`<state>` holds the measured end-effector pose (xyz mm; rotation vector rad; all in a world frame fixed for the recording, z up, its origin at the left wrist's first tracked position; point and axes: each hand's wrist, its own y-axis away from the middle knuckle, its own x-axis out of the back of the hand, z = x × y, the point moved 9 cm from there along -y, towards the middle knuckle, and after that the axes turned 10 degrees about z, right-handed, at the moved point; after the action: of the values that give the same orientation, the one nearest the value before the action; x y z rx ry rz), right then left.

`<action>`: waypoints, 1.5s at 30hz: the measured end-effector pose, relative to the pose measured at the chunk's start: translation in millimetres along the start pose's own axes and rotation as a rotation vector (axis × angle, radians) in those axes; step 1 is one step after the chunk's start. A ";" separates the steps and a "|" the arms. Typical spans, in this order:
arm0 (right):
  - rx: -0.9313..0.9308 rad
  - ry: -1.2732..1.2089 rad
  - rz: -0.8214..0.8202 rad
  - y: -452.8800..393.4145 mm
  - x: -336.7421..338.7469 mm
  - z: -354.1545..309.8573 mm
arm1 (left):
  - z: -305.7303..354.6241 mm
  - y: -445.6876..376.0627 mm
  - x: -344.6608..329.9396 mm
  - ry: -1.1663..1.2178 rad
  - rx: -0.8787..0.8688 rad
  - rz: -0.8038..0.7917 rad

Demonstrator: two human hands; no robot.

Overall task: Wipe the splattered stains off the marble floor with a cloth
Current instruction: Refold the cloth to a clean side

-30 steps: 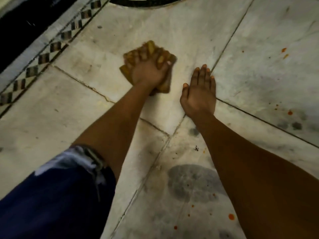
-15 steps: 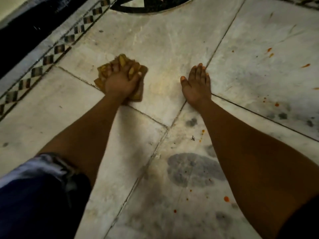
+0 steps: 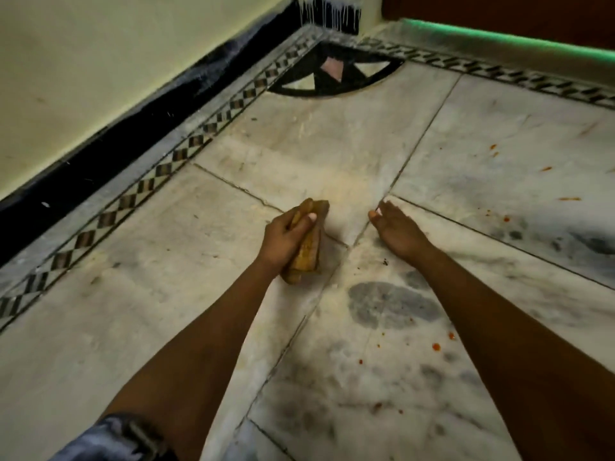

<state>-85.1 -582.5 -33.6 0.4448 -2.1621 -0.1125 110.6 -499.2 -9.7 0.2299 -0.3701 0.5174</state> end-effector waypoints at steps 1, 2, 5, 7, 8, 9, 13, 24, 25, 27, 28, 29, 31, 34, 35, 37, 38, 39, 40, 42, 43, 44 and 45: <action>0.006 -0.024 0.005 12.8 4.4 -3.8 | 1.0 5.6 2.9 0.165 0.098 0.006; 0.005 -0.060 0.023 28.7 11.8 -8.0 | 6.6 15.0 5.6 0.280 0.164 0.012; -0.061 -0.276 0.088 67.2 24.1 -15.2 | 14.2 35.4 -3.2 0.513 0.337 -0.015; -0.097 -0.416 0.157 97.6 41.9 -17.0 | 29.8 50.8 -18.4 0.607 0.420 -0.059; -0.106 -0.465 0.162 108.3 48.0 -19.0 | 38.0 57.4 -28.2 0.663 0.452 -0.089; -0.106 -0.497 0.180 121.2 59.0 -17.5 | 50.6 66.6 -43.1 0.705 0.465 -0.134; -0.139 -0.624 0.252 151.8 94.4 -10.3 | 87.6 101.6 -92.5 0.787 0.497 -0.242; -0.368 -1.064 0.138 192.1 134.8 28.3 | 163.3 140.7 -131.8 0.435 0.518 -0.521; -0.378 -1.089 0.154 192.3 139.8 28.3 | 169.8 141.7 -132.1 0.383 0.494 -0.545; -0.404 -1.109 0.238 192.4 154.3 32.7 | 181.3 145.5 -134.0 0.289 0.425 -0.596; -0.421 -1.116 0.288 191.4 161.1 37.2 | 185.8 145.4 -135.5 0.250 0.385 -0.616; -0.436 -1.125 0.325 190.2 167.9 42.4 | 191.3 145.5 -138.1 0.210 0.334 -0.643; -0.459 -1.169 0.352 186.9 174.8 50.8 | 202.2 150.8 -141.1 0.135 0.227 -0.719; -0.469 -1.234 0.343 184.3 177.1 61.7 | 207.7 161.6 -146.5 0.075 0.156 -0.810; -0.468 -1.266 0.326 184.3 175.0 64.5 | 207.6 163.9 -148.7 0.064 0.154 -0.821; -0.452 -1.290 0.304 183.9 170.7 70.3 | 206.6 168.5 -153.9 0.039 0.151 -0.815; -0.445 -1.291 0.303 184.1 169.6 73.0 | 204.9 169.9 -157.5 0.035 0.159 -0.804; -0.448 -1.283 0.310 184.5 168.0 77.8 | 201.1 171.1 -160.6 0.035 0.172 -0.788; -0.461 -1.276 0.324 184.4 166.8 83.6 | 198.2 173.6 -161.2 0.057 0.190 -0.766; -0.515 -1.288 0.340 183.1 162.0 97.0 | 189.8 175.4 -157.9 0.101 0.195 -0.711; -0.547 -1.303 0.338 181.8 159.3 102.9 | 185.9 175.9 -155.4 0.106 0.174 -0.708; -0.578 -1.322 0.330 180.6 154.6 107.1 | 181.2 179.2 -151.7 0.086 0.139 -0.715; -0.605 -1.347 0.317 178.4 149.6 109.5 | 177.7 183.9 -148.3 0.036 0.084 -0.728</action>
<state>-301.2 -478.5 59.5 -0.5086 -3.2221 -1.1089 -155.1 -462.8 114.6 0.4123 -0.2067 -0.1803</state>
